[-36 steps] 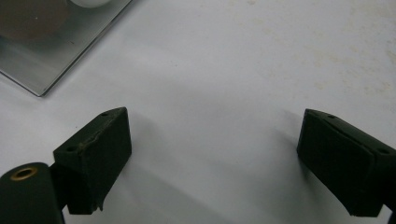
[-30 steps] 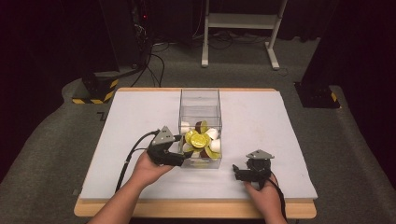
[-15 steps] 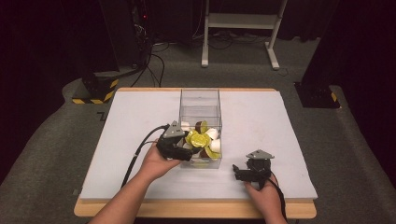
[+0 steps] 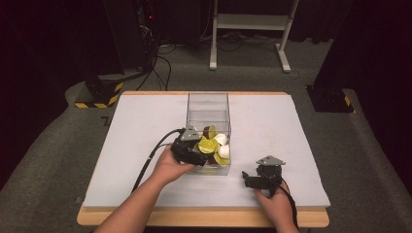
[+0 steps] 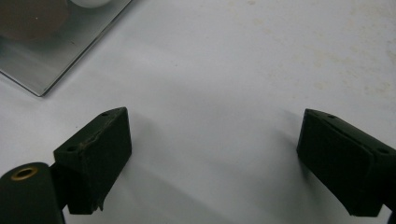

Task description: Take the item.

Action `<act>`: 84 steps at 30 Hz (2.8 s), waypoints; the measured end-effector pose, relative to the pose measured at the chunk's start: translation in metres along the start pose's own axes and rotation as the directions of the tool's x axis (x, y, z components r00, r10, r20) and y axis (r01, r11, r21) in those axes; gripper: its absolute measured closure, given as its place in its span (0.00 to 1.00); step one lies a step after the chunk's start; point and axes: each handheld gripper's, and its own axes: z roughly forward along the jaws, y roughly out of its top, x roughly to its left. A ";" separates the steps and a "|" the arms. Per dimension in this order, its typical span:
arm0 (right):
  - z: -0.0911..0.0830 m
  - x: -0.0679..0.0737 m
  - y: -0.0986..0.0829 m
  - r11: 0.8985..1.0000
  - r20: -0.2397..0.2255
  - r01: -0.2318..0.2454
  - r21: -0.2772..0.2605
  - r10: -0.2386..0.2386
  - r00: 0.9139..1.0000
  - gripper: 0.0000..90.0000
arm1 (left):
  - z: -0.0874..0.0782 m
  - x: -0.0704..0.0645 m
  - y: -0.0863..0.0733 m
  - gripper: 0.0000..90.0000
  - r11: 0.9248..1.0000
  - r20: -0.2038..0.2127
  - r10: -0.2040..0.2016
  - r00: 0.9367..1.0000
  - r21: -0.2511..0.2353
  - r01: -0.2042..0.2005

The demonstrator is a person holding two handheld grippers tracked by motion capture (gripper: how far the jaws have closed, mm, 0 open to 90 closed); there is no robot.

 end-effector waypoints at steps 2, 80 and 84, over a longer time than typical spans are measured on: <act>0.000 0.000 0.000 1.000 0.000 0.000 0.000 0.000 1.000 0.11 | 0.002 -0.001 0.000 0.23 1.000 -0.004 -0.017 1.000 0.002 0.017; 0.000 0.000 0.000 1.000 0.000 -0.001 -0.001 0.001 1.000 0.11 | -0.055 0.024 0.019 0.44 0.976 -0.036 -0.040 0.999 -0.217 0.031; 0.000 0.000 0.000 1.000 0.000 -0.001 -0.002 0.001 1.000 0.11 | -0.060 0.029 0.021 0.44 0.974 -0.046 -0.045 0.998 -0.226 0.033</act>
